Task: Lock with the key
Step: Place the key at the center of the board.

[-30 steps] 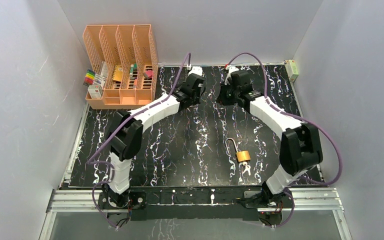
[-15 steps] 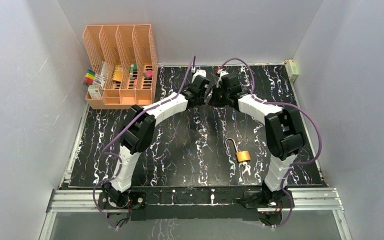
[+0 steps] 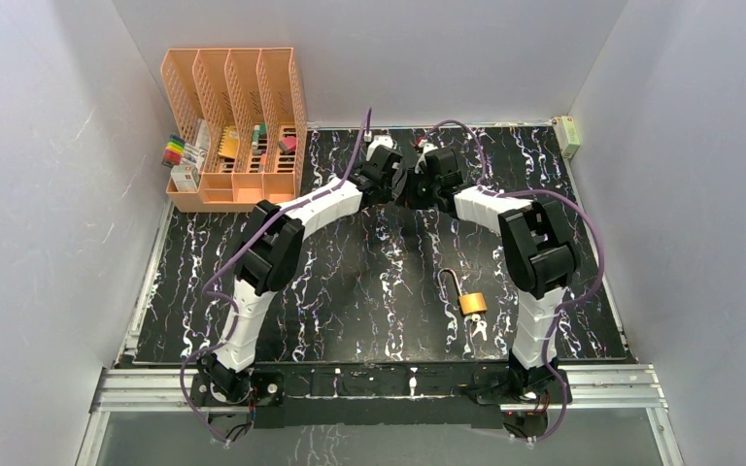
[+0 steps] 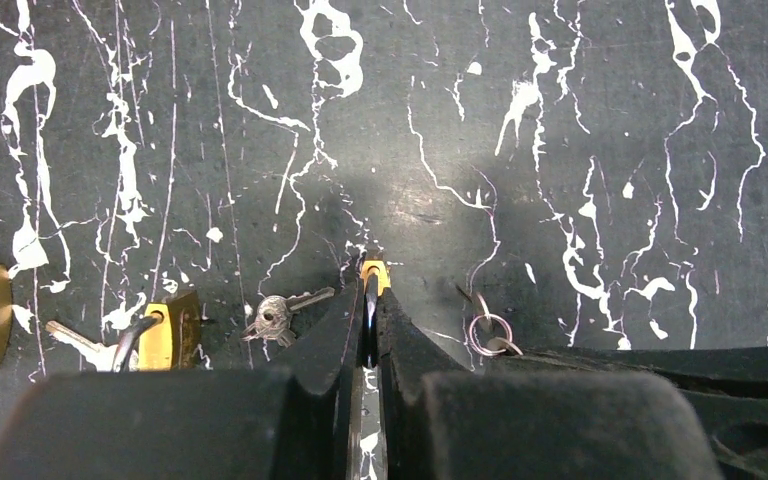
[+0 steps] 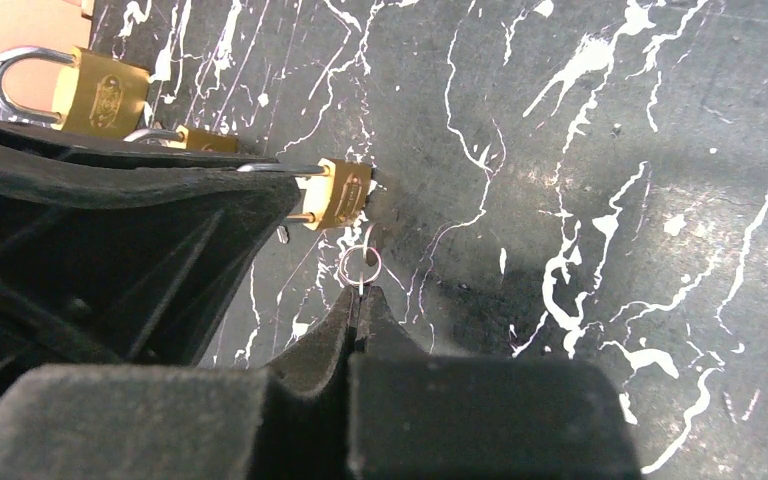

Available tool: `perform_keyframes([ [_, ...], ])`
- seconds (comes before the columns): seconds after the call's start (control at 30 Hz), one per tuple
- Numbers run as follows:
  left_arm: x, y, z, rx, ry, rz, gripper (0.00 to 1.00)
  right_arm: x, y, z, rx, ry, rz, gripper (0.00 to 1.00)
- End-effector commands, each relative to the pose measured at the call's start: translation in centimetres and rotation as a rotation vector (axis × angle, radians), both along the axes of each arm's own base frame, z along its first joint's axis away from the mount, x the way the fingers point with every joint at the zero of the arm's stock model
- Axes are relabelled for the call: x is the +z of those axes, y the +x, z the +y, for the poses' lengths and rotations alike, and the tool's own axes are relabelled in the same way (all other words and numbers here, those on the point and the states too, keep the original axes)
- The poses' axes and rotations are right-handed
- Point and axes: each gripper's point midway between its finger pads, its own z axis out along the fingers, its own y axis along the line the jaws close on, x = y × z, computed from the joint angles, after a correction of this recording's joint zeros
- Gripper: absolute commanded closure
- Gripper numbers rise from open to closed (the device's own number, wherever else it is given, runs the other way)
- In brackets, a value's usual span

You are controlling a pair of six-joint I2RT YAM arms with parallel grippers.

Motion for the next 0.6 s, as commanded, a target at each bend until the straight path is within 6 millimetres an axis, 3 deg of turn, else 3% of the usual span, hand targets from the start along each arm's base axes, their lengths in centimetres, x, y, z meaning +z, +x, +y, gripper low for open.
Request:
perform_keyframes([
  [0.0, 0.1, 0.2, 0.9, 0.022, 0.014, 0.007, 1.00, 0.5, 0.9, 1.2, 0.004, 0.057, -0.034, 1.00],
  [0.13, -0.1, 0.0, 1.0, 0.021, 0.020, 0.015, 1.00, -0.4, 0.7, 1.2, 0.004, 0.058, -0.016, 1.00],
  [0.33, 0.1, -0.3, 1.0, 0.009, 0.024, 0.030, 1.00, -1.4, 0.6, 1.1, 0.003, 0.046, 0.002, 0.60],
  [0.47, 0.3, -0.7, 0.9, -0.004, 0.018, 0.047, 1.00, -0.4, 0.9, 0.4, -0.006, 0.018, -0.034, 0.44],
  [0.57, 0.5, -1.1, 0.9, -0.012, 0.013, 0.062, 1.00, 1.1, 1.1, -0.7, -0.024, -0.014, -0.074, 0.37],
])
